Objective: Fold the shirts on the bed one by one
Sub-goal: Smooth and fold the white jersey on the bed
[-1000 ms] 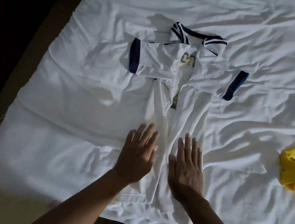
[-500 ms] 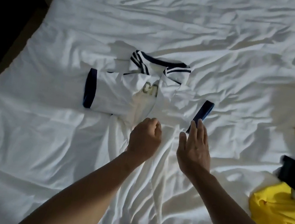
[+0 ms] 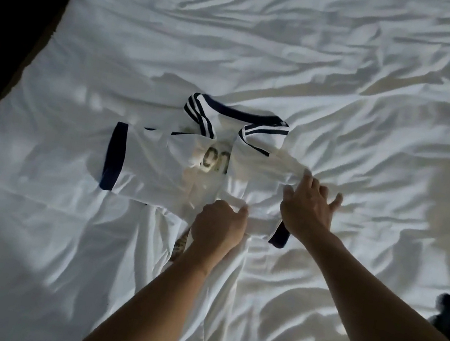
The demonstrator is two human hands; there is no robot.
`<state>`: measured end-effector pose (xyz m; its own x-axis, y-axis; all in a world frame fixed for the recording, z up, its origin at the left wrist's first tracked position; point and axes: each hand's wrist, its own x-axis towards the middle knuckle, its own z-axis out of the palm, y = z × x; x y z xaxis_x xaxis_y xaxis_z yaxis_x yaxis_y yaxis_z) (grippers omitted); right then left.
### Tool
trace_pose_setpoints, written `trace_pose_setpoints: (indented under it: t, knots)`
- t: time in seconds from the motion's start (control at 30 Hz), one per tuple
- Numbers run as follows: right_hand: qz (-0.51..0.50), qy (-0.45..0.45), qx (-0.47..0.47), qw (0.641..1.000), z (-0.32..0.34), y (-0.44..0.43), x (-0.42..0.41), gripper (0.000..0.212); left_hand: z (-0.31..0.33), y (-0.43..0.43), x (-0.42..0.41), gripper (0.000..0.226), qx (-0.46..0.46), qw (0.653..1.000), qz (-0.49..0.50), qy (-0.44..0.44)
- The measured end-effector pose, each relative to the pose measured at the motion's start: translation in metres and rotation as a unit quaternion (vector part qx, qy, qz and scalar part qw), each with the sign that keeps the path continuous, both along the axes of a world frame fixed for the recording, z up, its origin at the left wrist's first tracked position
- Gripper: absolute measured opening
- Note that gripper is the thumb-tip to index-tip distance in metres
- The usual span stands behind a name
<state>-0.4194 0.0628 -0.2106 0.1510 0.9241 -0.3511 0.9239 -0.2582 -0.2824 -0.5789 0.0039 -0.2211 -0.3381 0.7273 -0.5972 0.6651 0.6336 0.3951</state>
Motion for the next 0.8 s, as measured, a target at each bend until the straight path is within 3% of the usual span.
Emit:
trace_pose_setpoints:
  t: [0.17,0.23,0.33,0.43,0.5,0.6,0.67,0.8]
  knots:
    - [-0.044,0.005,0.011,0.999,0.003,0.000,-0.006,0.031,-0.004,-0.016,0.002,0.070,0.019,0.997,0.081,0.000]
    - [-0.053,0.033,0.033,0.998,0.009,-0.005,-0.010,0.030,-0.001,-0.021,0.001,0.061,0.019,0.996,0.084,0.014]
    - [-0.100,0.094,0.063,0.989,0.019,-0.013,-0.018,0.033,-0.003,-0.023,-0.002,0.043,0.062,0.985,0.140,-0.080]
    - [-0.148,0.138,0.102,0.974,0.032,-0.021,-0.029,0.032,-0.004,-0.024,-0.010,0.037,0.117,0.945,0.231,-0.198]
    - [-0.170,0.178,0.132,0.960,0.044,-0.027,-0.037,0.032,0.014,-0.021,-0.020,0.030,0.155,0.900,0.299,-0.275]
    - [-0.233,0.263,0.139,0.926,0.057,-0.044,-0.047,0.034,0.034,-0.019,-0.045,0.014,0.159,0.830,0.381,-0.375]
    - [-0.280,0.319,0.121,0.897,0.056,-0.064,-0.056,0.033,0.038,-0.019,-0.067,0.013,0.154,0.810,0.394,-0.405]
    - [-0.367,0.388,0.003,0.845,0.041,-0.110,-0.077,0.026,0.032,-0.021,-0.100,0.020,0.103,0.850,0.350,-0.381]
